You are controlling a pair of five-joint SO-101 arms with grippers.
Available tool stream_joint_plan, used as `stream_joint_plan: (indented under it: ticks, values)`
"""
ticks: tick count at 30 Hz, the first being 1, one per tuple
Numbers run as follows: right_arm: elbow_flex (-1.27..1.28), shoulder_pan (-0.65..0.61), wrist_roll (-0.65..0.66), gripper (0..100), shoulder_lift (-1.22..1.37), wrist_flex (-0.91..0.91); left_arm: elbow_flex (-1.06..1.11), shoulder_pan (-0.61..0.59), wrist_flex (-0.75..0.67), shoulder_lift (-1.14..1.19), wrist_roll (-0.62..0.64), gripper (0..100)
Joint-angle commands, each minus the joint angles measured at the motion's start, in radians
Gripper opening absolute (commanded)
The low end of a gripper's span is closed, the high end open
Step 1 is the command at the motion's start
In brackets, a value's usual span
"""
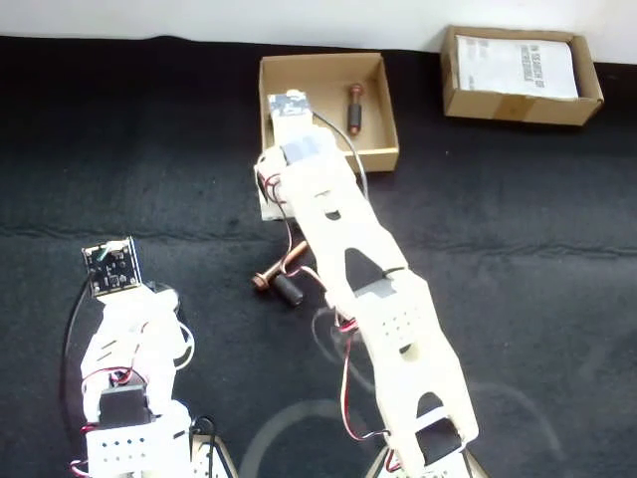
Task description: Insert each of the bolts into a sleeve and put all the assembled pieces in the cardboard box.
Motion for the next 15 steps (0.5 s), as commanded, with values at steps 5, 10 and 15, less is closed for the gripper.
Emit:
stream_joint_plan:
  ticks: [5, 10, 15]
  values:
    - [0.087, 0.019, -0.005, 28.5, -0.082, -0.159, 0.016, -0.013, -0.008, -0.022, -0.003, 1]
    - [0.153, 0.019, -0.003, 13.2, -0.082, -0.248, 0.016, -0.013, -0.008, -0.022, -0.003, 1]
    - [0.211, 0.031, -0.002, 2.4, -0.082, -0.311, 0.016, -0.013, -0.008, -0.022, -0.003, 1]
